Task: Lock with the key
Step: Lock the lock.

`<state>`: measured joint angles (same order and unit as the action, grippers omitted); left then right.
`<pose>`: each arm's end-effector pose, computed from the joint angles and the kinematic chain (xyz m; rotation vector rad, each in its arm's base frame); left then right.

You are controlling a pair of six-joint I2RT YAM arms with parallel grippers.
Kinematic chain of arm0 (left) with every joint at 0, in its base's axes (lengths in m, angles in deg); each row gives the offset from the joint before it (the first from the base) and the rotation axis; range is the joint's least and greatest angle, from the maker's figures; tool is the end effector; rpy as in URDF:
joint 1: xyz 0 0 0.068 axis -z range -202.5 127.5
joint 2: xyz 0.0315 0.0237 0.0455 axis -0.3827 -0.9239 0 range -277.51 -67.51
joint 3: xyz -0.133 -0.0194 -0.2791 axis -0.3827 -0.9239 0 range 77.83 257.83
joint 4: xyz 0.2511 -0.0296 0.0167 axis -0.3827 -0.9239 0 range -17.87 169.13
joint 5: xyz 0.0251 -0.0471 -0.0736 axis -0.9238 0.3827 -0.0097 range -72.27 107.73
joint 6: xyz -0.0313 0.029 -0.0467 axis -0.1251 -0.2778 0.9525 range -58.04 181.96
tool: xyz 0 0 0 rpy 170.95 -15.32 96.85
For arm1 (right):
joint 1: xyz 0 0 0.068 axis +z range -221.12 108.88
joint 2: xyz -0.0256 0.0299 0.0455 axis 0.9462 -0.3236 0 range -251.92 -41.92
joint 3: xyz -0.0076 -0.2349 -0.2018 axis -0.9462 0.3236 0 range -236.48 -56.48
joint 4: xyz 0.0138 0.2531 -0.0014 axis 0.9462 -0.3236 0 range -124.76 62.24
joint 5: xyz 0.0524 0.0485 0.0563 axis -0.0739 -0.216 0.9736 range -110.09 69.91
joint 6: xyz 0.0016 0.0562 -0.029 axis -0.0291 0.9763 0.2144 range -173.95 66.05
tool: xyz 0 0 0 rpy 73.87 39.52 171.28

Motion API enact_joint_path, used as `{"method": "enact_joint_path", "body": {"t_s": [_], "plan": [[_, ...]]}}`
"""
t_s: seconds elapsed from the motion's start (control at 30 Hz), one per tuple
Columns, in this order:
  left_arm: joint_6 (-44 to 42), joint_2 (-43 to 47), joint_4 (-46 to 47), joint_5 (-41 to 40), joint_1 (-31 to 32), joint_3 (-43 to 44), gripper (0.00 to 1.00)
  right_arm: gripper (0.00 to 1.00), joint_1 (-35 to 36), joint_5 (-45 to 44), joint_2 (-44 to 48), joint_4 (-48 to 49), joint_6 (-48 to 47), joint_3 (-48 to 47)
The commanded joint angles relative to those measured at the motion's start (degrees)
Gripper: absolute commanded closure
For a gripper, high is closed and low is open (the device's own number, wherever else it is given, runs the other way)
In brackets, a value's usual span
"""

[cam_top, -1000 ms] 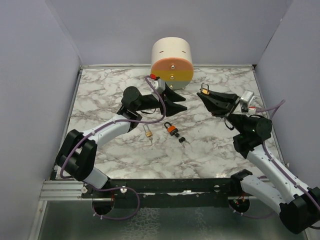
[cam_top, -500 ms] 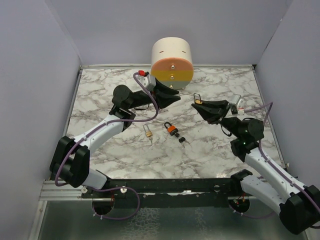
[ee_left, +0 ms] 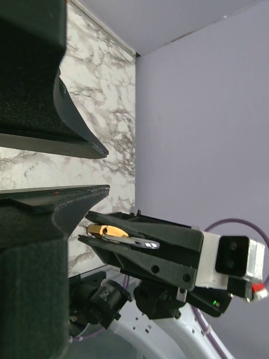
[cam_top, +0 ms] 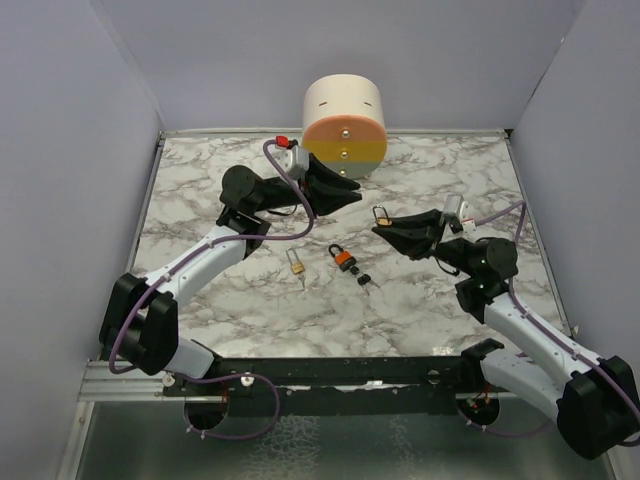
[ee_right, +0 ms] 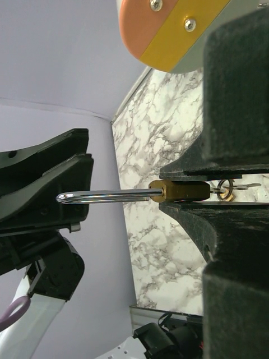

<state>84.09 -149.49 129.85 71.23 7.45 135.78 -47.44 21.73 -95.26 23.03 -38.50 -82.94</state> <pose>0.2491 -0.1887 0.4174 0.9685 1.0321 -1.2765 0.1505 0.1014 0.3470 -0.7541 1.0958 1.0032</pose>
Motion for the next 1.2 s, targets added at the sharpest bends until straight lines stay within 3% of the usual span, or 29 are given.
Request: {"method": "enact_joint_path", "body": {"t_s": [0.0,0.3,1.17], "plan": [[3.7,0.6,3.9,8.2,0.0,2.1,0.73,0.98,0.3,2.0,-0.1,3.8,1.0,0.6],[4.1,2.9,7.1,12.3,1.3,0.6,0.54,0.98,0.3,-0.9,-0.2,3.9,0.3,1.9],[9.1,-2.9,9.9,10.7,4.0,2.0,0.63,0.98,0.3,-2.7,-1.6,5.6,-0.9,3.2]]}}
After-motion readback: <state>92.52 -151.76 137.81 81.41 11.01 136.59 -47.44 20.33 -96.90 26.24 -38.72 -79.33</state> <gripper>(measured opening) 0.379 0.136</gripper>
